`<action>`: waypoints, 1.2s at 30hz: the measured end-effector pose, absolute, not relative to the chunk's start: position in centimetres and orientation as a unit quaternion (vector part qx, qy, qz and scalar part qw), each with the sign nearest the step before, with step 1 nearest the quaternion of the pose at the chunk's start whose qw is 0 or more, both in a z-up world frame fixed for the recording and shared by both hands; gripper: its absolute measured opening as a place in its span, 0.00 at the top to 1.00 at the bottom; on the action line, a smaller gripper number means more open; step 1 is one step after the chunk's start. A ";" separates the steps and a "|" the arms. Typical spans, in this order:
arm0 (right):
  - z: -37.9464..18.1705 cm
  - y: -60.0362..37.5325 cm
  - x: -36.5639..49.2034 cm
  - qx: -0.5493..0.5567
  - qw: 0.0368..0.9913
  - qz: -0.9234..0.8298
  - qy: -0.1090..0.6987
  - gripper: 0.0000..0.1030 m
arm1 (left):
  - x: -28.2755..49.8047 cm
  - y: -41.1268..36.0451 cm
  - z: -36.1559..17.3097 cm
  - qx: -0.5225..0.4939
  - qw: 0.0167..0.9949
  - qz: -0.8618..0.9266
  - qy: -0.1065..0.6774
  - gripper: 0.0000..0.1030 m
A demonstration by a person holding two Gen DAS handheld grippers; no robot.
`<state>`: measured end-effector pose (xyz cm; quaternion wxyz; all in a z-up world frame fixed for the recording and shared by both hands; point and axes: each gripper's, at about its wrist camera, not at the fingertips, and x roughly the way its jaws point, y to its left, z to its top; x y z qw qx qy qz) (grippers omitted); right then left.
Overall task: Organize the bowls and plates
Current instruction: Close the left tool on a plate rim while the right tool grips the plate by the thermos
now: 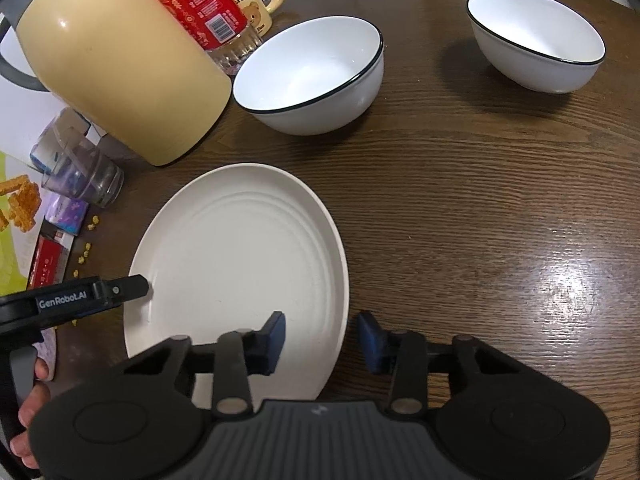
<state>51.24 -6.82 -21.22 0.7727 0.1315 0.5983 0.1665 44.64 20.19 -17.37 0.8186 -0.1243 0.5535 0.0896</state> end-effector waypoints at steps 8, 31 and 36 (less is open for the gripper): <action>-21.5 -7.1 51.3 0.139 0.774 0.161 0.597 0.83 | 44.8 20.1 -17.9 -0.133 0.815 0.081 0.559 0.76; -21.5 -7.3 50.7 0.144 0.780 0.156 0.589 0.92 | 44.8 19.8 -18.1 -0.126 0.820 0.076 0.554 0.87; -21.4 -7.1 50.4 0.140 0.782 0.159 0.586 0.92 | 44.6 20.0 -18.0 -0.123 0.821 0.078 0.552 0.87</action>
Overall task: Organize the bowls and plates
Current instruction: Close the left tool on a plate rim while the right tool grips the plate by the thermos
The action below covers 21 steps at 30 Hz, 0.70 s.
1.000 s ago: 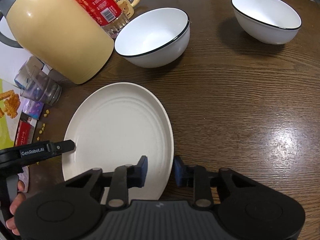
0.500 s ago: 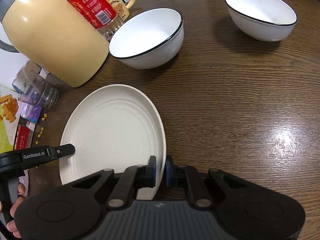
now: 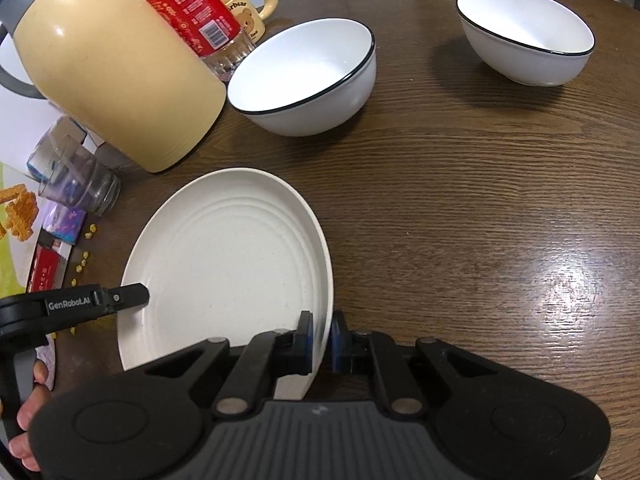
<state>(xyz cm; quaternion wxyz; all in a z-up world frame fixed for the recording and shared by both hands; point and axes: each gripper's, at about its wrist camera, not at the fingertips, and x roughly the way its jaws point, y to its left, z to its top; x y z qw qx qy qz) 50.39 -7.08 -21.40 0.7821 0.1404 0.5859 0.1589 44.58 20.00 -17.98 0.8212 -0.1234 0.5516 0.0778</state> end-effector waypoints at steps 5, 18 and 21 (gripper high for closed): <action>-21.2 -7.0 50.1 0.141 0.784 0.162 0.582 0.92 | 44.3 20.2 -17.8 -0.121 0.823 0.081 0.549 0.87; -20.1 -6.5 48.8 0.137 0.792 0.170 0.571 0.92 | 43.2 20.9 -17.0 -0.120 0.830 0.084 0.539 0.87; -19.7 -6.4 48.6 0.136 0.794 0.170 0.568 0.92 | 43.1 20.8 -16.8 -0.118 0.831 0.083 0.537 0.87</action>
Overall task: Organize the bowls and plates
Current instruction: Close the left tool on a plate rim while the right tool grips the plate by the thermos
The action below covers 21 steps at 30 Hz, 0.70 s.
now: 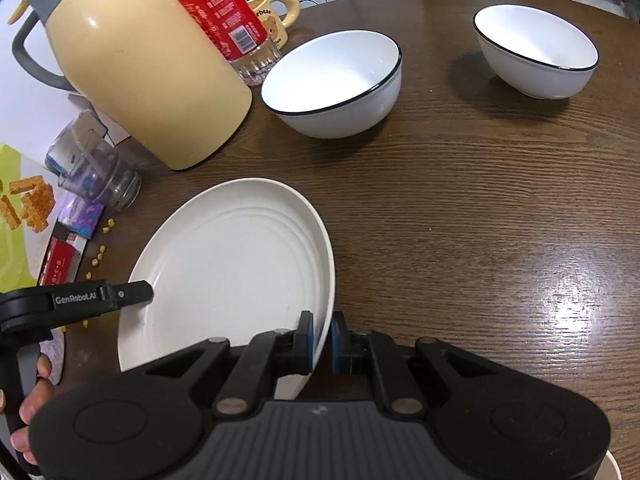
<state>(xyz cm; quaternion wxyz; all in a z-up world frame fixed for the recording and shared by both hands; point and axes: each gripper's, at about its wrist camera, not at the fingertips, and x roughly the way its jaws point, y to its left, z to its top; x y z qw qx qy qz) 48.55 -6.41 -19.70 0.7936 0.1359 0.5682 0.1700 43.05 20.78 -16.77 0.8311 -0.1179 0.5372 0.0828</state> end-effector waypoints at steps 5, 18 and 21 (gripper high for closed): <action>-19.2 -6.4 48.0 0.136 0.797 0.170 0.564 0.92 | 42.7 20.8 -16.3 -0.115 0.834 0.081 0.534 0.87; -17.8 -6.7 45.8 0.144 0.805 0.171 0.549 0.92 | 40.9 20.5 -14.5 -0.101 0.849 0.076 0.514 0.87; -17.4 -6.9 45.1 0.148 0.807 0.170 0.545 0.92 | 40.5 20.4 -14.0 -0.098 0.852 0.073 0.509 0.87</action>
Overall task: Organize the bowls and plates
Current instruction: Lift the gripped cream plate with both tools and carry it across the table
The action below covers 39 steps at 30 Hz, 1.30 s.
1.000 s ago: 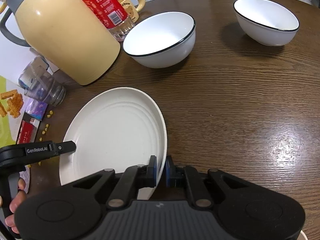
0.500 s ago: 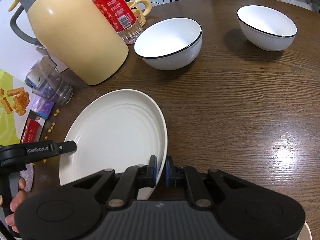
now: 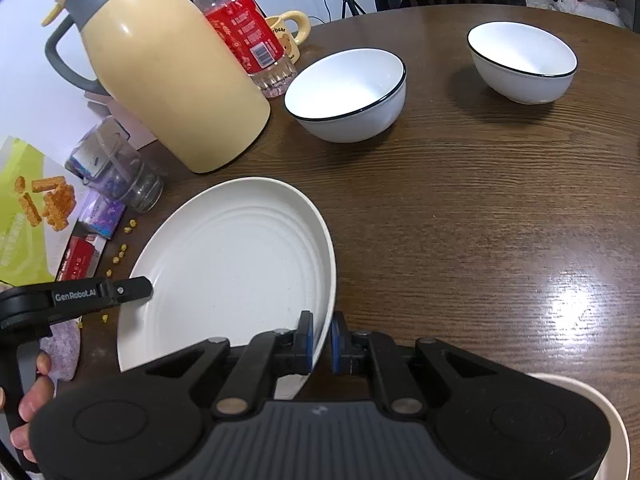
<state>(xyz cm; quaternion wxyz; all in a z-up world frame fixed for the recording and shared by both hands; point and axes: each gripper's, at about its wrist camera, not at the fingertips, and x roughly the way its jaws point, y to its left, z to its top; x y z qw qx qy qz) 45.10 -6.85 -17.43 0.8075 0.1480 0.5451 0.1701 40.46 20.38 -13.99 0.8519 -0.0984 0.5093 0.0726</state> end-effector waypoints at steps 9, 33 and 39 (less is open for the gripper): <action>-16.2 -7.8 42.8 0.156 0.817 0.164 0.530 0.92 | 39.0 19.7 -12.9 -0.086 0.861 0.057 0.498 0.87; -14.8 -12.2 37.4 0.187 0.832 0.131 0.505 0.92 | 35.4 15.6 -10.8 -0.054 0.871 -0.002 0.488 0.87; -14.6 -13.5 36.2 0.190 0.836 0.119 0.501 0.92 | 34.9 14.3 -10.8 -0.044 0.870 -0.019 0.491 0.87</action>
